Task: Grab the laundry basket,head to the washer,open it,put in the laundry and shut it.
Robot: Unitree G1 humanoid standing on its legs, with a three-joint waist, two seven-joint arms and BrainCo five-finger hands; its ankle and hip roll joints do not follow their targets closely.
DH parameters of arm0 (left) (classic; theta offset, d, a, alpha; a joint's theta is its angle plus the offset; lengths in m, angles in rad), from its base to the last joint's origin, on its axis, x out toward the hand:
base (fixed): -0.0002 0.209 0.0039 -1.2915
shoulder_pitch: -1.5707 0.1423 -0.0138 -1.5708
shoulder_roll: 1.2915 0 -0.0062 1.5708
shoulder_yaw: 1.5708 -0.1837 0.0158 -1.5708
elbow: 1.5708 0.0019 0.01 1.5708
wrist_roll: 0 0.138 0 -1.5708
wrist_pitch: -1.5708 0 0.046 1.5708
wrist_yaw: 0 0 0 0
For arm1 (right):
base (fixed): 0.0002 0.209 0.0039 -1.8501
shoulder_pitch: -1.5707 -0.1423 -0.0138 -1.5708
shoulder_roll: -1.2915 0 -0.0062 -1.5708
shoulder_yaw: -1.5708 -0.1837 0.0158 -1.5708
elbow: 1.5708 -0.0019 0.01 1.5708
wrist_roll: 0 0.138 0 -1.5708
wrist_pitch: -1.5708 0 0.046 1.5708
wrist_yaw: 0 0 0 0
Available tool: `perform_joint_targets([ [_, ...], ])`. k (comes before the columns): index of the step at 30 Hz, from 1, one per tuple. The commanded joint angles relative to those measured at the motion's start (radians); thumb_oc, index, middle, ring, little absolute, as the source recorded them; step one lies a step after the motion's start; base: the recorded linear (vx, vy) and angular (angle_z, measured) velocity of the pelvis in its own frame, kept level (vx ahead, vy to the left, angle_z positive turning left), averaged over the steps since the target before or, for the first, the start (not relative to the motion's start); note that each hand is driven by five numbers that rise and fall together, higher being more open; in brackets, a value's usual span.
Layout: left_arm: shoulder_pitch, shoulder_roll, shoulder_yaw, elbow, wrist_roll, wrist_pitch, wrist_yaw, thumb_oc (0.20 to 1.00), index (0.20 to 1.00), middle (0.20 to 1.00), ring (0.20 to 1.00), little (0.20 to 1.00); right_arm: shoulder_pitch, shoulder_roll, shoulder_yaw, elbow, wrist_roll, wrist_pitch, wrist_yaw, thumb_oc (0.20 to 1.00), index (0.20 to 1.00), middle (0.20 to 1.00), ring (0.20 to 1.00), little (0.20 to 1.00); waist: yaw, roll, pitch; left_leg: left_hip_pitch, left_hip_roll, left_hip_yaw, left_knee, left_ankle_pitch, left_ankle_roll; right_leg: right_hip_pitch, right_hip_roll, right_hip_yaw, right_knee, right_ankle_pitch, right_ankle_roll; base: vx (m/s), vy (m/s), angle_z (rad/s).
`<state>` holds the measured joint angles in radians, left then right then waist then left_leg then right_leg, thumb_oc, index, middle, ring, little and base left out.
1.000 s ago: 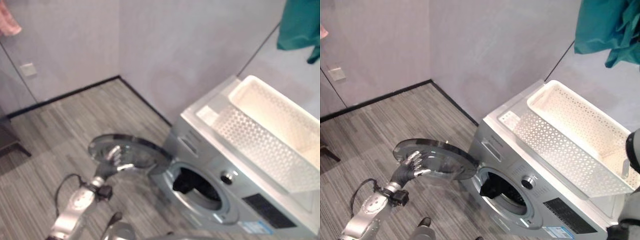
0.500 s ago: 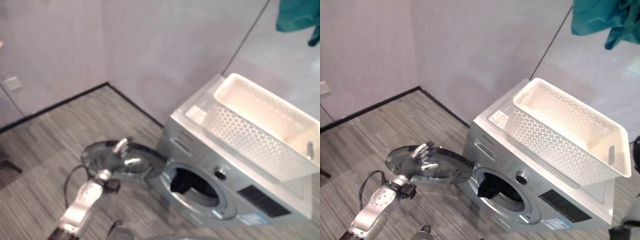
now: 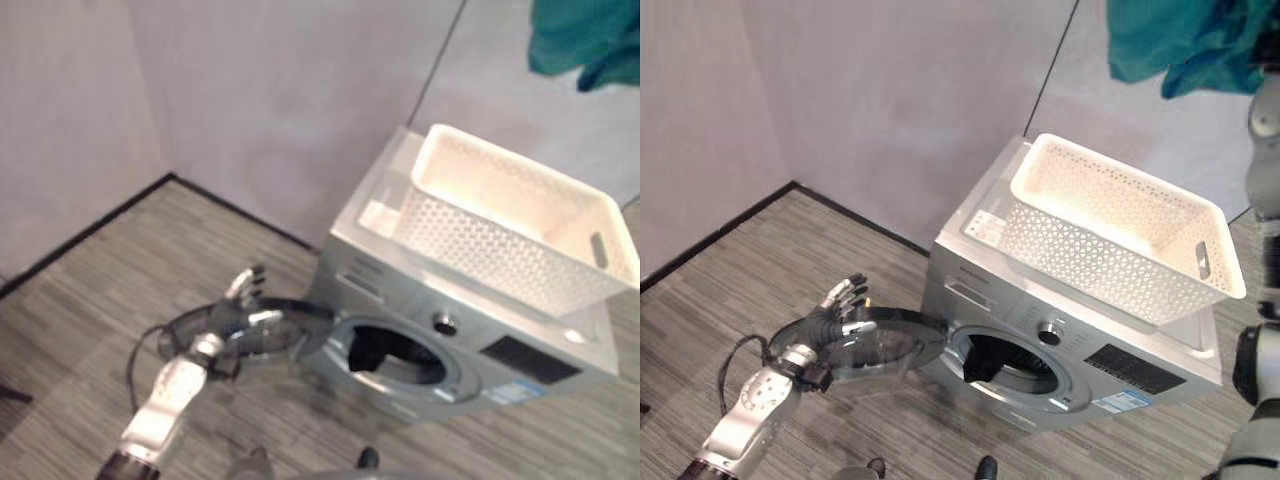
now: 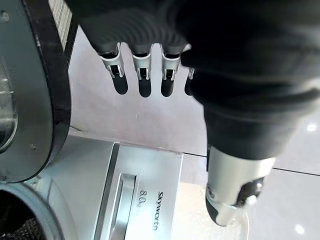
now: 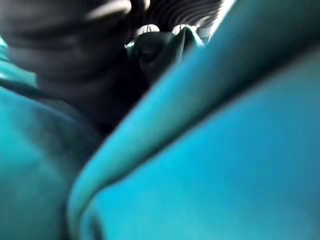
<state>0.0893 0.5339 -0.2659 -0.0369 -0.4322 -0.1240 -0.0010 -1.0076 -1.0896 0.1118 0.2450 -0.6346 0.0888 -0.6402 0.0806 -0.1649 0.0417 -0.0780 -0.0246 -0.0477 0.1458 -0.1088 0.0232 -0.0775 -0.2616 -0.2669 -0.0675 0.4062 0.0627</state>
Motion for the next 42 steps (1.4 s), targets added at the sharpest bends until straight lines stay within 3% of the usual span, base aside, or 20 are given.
perform_joint_targets([
  [1,-0.058,0.016,0.034,-0.079,0.032,-0.07,0.037,1.0,1.0,1.0,1.0,1.0,-0.065,0.026,-0.084,-0.116,-0.081,0.004,-0.012,0.2,0.2,0.2,0.2,0.2,0.051,0.049,-0.024,0.023,-0.009,-0.012,-0.027,-0.048,0.048,0.093,-0.044,-0.039,0.245,-0.299,0.104,-0.26,0.205,-1.09],
  [2,-0.054,0.019,0.045,-0.081,0.038,-0.067,0.05,1.0,1.0,1.0,1.0,1.0,-0.061,0.059,-0.095,-0.176,-0.106,-0.002,0.004,0.2,0.2,0.2,0.2,0.2,0.056,0.064,-0.021,0.012,-0.004,0.015,-0.02,-0.038,0.061,0.079,-0.022,-0.042,0.349,-0.352,0.092,-0.22,0.159,-0.98],
  [4,-0.043,0.015,0.066,-0.088,0.049,-0.065,0.076,1.0,1.0,1.0,1.0,1.0,-0.044,0.137,-0.102,-0.255,-0.129,-0.023,0.023,0.2,0.2,0.2,0.2,0.2,0.068,0.079,-0.023,-0.003,0.003,0.071,-0.016,-0.023,0.08,0.093,-0.005,-0.065,0.448,-0.4,0.086,-0.24,0.138,-0.62],
  [5,-0.038,0.015,0.07,-0.093,0.05,-0.066,0.084,1.0,1.0,1.0,1.0,1.0,-0.034,0.163,-0.106,-0.276,-0.133,-0.03,0.025,0.2,0.2,0.2,0.2,0.2,0.073,0.081,-0.026,-0.011,0.003,0.086,-0.015,-0.017,0.085,0.105,-0.002,-0.071,0.468,-0.405,0.085,-0.2,0.089,-1.52],
  [7,-0.008,0.006,0.092,-0.112,0.052,-0.07,0.116,1.0,1.0,1.0,1.0,1.0,0.05,0.302,-0.13,-0.395,-0.145,-0.072,0.045,0.2,0.2,0.2,0.2,0.2,0.1,0.076,-0.044,-0.033,-0.009,0.166,-0.01,-0.013,0.099,0.158,-0.002,-0.057,0.524,-0.384,0.102,-0.19,0.005,-1.72],
  [8,0.019,-0.008,0.111,-0.132,0.057,-0.081,0.132,1.0,1.0,1.0,1.0,1.0,0.139,0.374,-0.161,-0.49,-0.153,-0.104,0.051,0.2,0.2,0.2,0.2,0.2,0.121,0.058,-0.07,-0.053,-0.025,0.222,-0.019,0.003,0.105,0.207,0.017,-0.012,0.466,-0.337,0.114,-0.15,-0.039,-1.41],
  [9,0.021,-0.006,0.11,-0.132,0.057,-0.081,0.132,1.0,1.0,1.0,1.0,1.0,0.143,0.375,-0.164,-0.493,-0.154,-0.103,0.052,0.2,0.2,0.2,0.2,0.2,0.123,0.057,-0.071,-0.052,-0.024,0.223,-0.021,0.005,0.105,0.206,0.019,-0.011,0.463,-0.335,0.114,-0.11,-0.069,-1.48],
  [11,0.034,-0.02,0.119,-0.146,0.054,-0.08,0.144,1.0,1.0,1.0,1.0,1.0,0.201,0.439,-0.171,-0.564,-0.148,-0.135,0.047,0.2,0.2,0.2,0.2,0.2,0.132,0.047,-0.078,-0.078,-0.014,0.262,-0.001,0.011,0.085,0.25,0.031,0.012,0.35,-0.397,0.116,-0.11,-0.161,-0.87],
  [16,0.053,-0.048,0.121,-0.143,0.057,-0.086,0.164,1.0,1.0,1.0,1.0,1.0,0.302,0.518,-0.169,-0.629,-0.083,-0.183,0.071,0.2,0.2,0.2,0.2,0.2,0.141,0.053,-0.077,-0.115,0.033,0.304,0.016,0.029,0.054,0.301,0.034,-0.001,0.199,-0.44,0.103,-0.12,-0.174,-0.59],
  [18,0.054,-0.049,0.12,-0.145,0.056,-0.087,0.167,1.0,1.0,1.0,1.0,1.0,0.322,0.533,-0.162,-0.634,-0.065,-0.191,0.077,0.2,0.2,0.2,0.2,0.2,0.14,0.055,-0.075,-0.126,0.044,0.311,0.02,0.036,0.048,0.309,0.036,-0.009,0.176,-0.435,0.105,-0.11,-0.132,-0.49],
  [24,0.066,-0.06,0.103,-0.153,0.055,-0.083,0.183,1.0,1.0,1.0,1.0,1.0,0.487,0.663,-0.137,-0.723,0.121,-0.269,0.124,0.2,0.2,0.2,0.2,0.2,0.119,0.071,-0.051,-0.168,0.107,0.322,0.026,0.094,0.011,0.319,0.084,-0.022,0.111,-0.532,0.072,-0.11,-0.148,-0.11],
  [28,0.06,-0.058,0.095,-0.158,0.048,-0.08,0.191,1.0,1.0,1.0,1.0,1.0,0.599,0.754,-0.082,-0.789,0.299,-0.33,0.185,0.2,0.2,0.2,0.2,0.2,0.099,0.079,-0.03,-0.179,0.126,0.312,0.017,0.132,-0.009,0.312,0.108,-0.023,0.1,-0.561,0.054,-0.08,-0.097,0.03],
  [32,0.059,-0.049,0.089,-0.173,0.035,-0.077,0.186,1.0,1.0,1.0,1.0,1.0,0.708,0.78,-0.015,-0.807,0.458,-0.368,0.256,0.2,0.2,0.2,0.2,0.2,0.081,0.083,-0.013,-0.192,0.134,0.304,0.013,0.15,-0.019,0.309,0.122,-0.026,0.091,-0.575,0.046,-0.05,-0.044,0.14],
  [36,0.084,-0.026,0.099,-0.203,0.018,-0.059,0.171,1.0,1.0,1.0,1.0,1.0,0.918,0.736,0.073,-0.79,0.724,-0.359,0.407,0.2,0.2,0.2,0.2,0.2,0.064,0.078,0.03,-0.233,0.151,0.289,0.04,0.159,-0.026,0.284,0.137,-0.022,0.11,-0.597,0.03,-0.07,-0.051,0.13],
  [39,0.095,-0.01,0.111,-0.209,0.009,-0.05,0.163,1.0,1.0,1.0,1.0,1.0,0.972,0.715,0.077,-0.782,0.803,-0.353,0.447,0.2,0.2,0.2,0.2,0.2,0.063,0.074,0.052,-0.259,0.156,0.283,0.059,0.158,-0.027,0.263,0.141,-0.027,0.129,-0.604,0.025,-0.07,-0.045,0.16],
  [42,0.104,0.016,0.144,-0.221,-0.015,-0.055,0.164,1.0,1.0,1.0,1.0,1.0,1.074,0.706,0.101,-0.735,0.983,-0.348,0.513,0.2,0.2,0.2,0.2,0.2,0.062,0.077,0.13,-0.322,0.169,0.268,0.103,0.163,-0.03,0.19,0.144,-0.045,0.199,-0.628,0.005,-0.13,-0.063,0.07],
])
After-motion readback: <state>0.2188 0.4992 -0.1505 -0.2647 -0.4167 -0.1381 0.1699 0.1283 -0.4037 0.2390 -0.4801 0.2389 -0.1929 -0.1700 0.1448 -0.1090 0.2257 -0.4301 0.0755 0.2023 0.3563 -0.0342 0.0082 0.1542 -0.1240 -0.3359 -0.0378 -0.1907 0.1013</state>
